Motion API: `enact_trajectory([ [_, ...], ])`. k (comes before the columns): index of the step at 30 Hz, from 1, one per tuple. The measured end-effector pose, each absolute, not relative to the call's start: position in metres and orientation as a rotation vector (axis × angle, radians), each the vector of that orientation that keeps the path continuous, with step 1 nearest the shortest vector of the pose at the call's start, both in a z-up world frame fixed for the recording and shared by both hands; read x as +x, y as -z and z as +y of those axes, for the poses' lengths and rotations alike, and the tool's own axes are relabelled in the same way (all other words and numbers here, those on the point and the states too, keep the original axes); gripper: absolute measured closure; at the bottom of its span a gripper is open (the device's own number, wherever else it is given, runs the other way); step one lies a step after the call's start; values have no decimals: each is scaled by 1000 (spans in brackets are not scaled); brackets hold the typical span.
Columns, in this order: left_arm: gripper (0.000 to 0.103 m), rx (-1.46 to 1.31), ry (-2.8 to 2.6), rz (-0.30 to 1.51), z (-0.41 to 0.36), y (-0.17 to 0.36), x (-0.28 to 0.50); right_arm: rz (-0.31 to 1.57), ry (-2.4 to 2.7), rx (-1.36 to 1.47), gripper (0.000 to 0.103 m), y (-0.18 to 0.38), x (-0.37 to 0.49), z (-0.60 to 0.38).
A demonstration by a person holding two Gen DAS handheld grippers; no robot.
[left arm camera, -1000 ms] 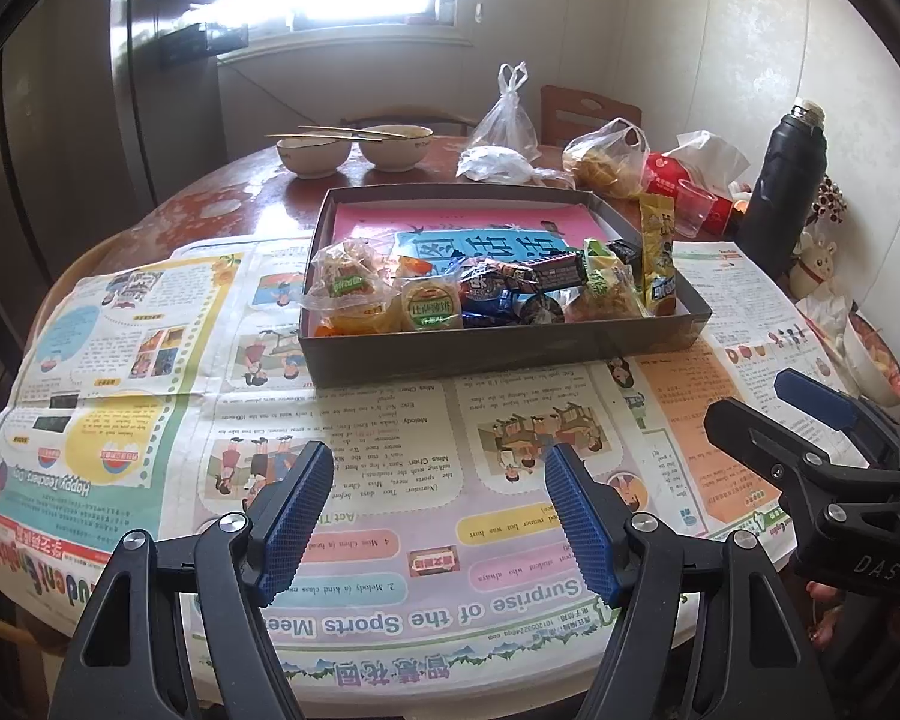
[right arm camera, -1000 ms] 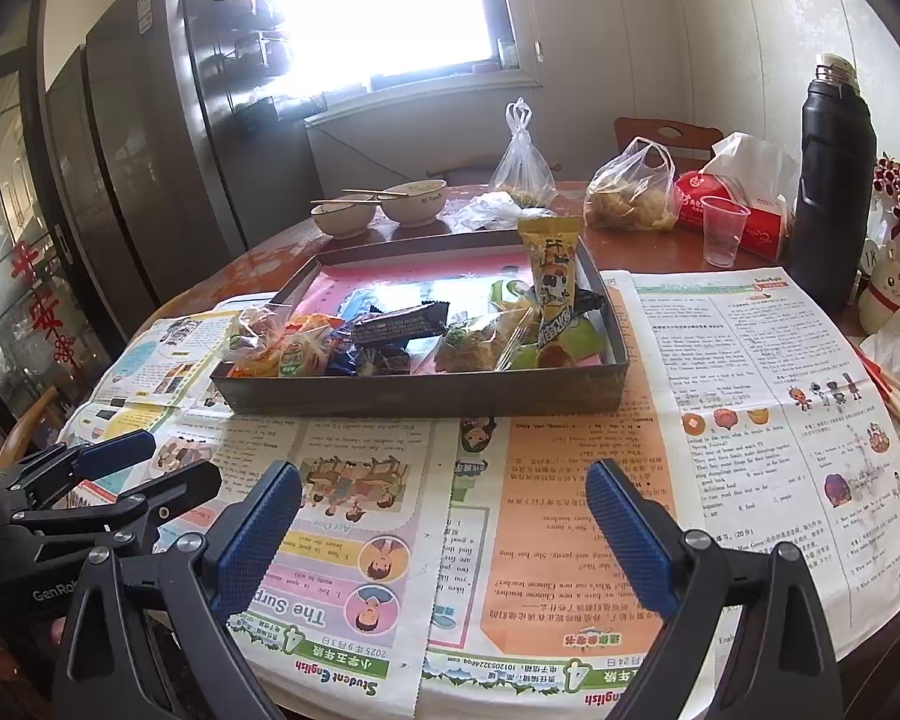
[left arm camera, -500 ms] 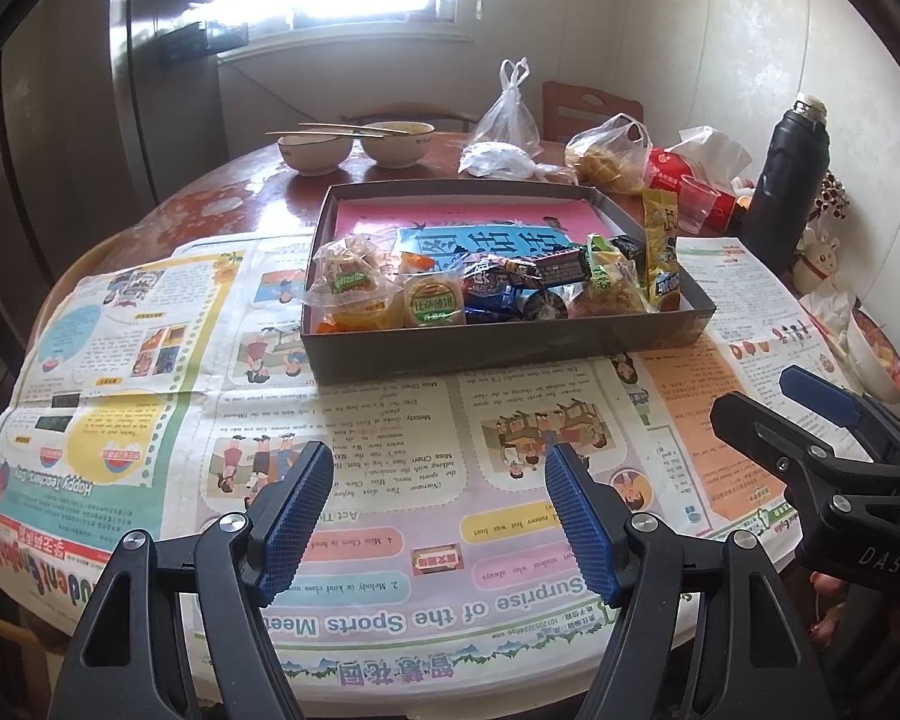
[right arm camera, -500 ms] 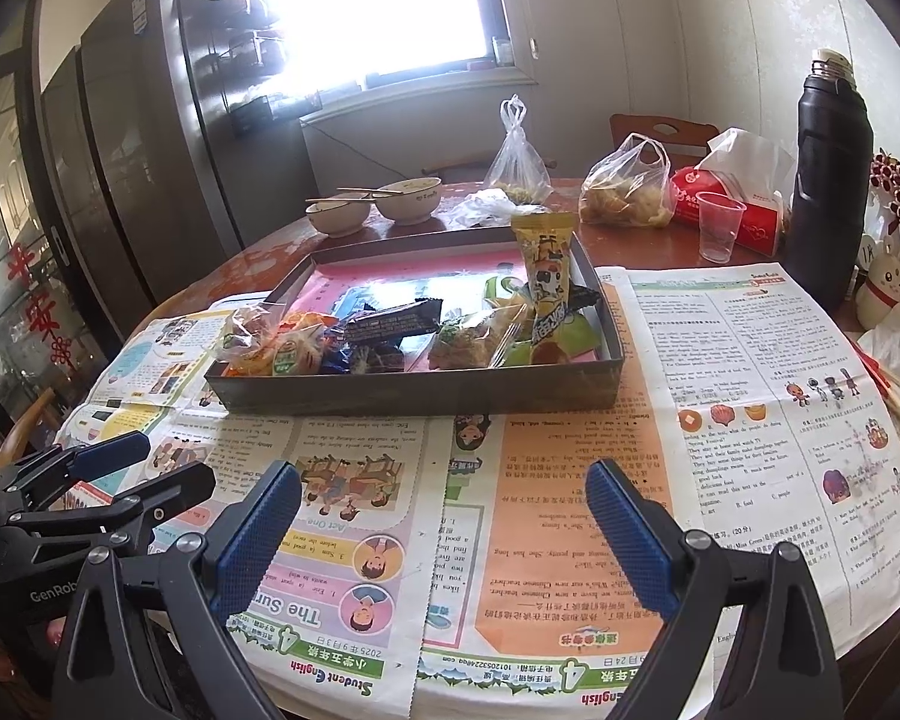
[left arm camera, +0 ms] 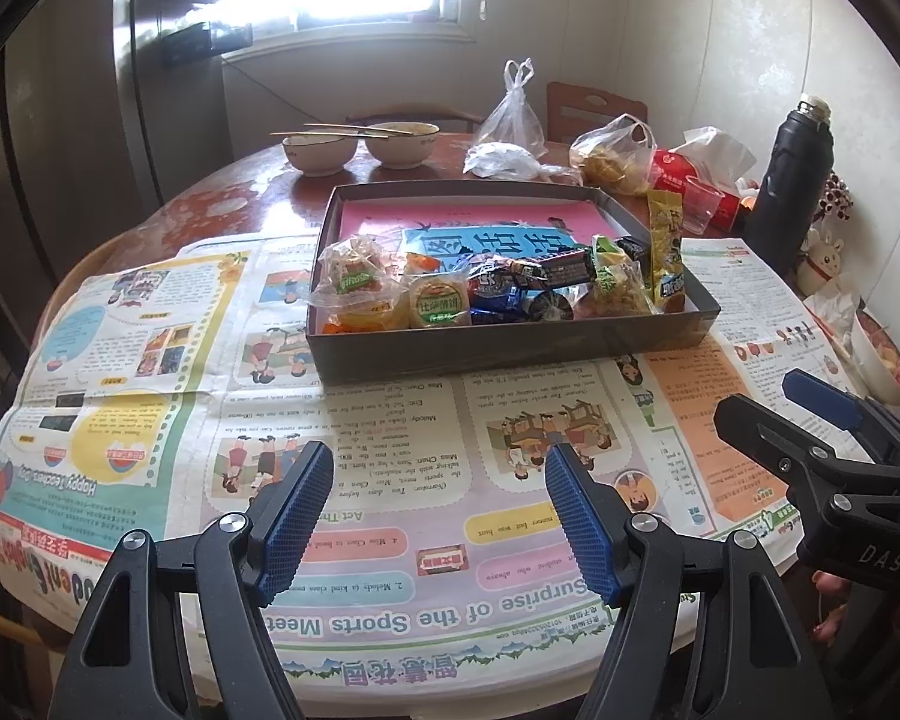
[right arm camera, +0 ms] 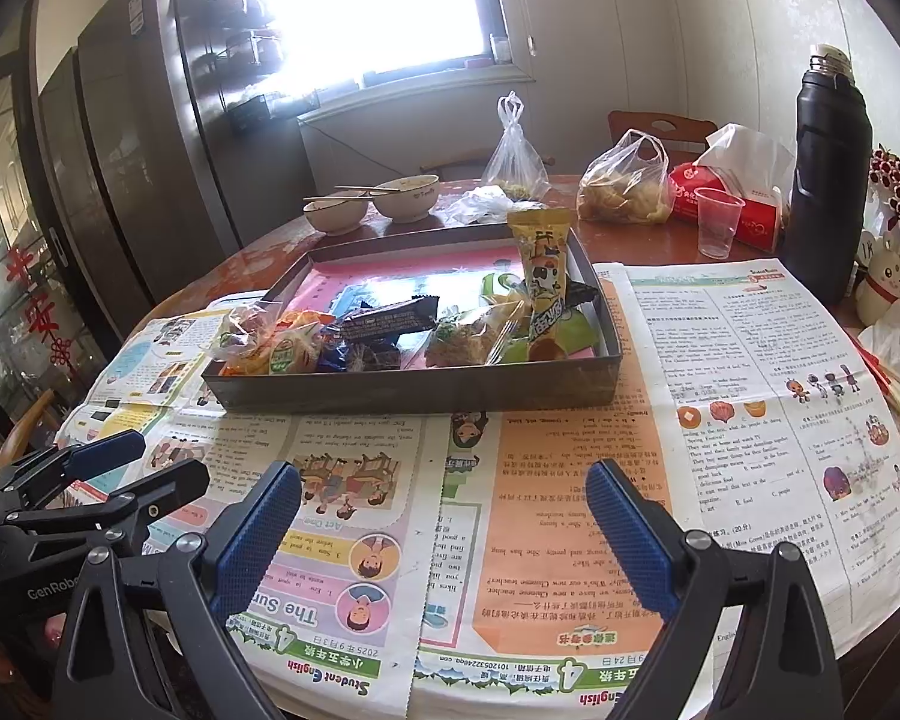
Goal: Organize snacks
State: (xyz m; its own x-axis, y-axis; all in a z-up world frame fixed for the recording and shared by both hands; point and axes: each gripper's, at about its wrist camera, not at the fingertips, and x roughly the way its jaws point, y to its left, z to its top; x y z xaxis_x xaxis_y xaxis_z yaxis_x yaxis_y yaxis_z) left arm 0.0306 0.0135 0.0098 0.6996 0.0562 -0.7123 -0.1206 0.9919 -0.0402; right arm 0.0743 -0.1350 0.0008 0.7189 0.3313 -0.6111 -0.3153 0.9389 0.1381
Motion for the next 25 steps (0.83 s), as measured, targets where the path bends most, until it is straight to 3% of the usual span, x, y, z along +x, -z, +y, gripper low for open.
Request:
enact_trajectory([
  [17, 28, -120, -118, 772, 22, -10, 33, 679, -322, 40, 7, 1, 81, -147],
  [25, 28, -214, -193, 732, 80, -14, 52, 703, -214, 94, 1, 1, 123, -197],
])
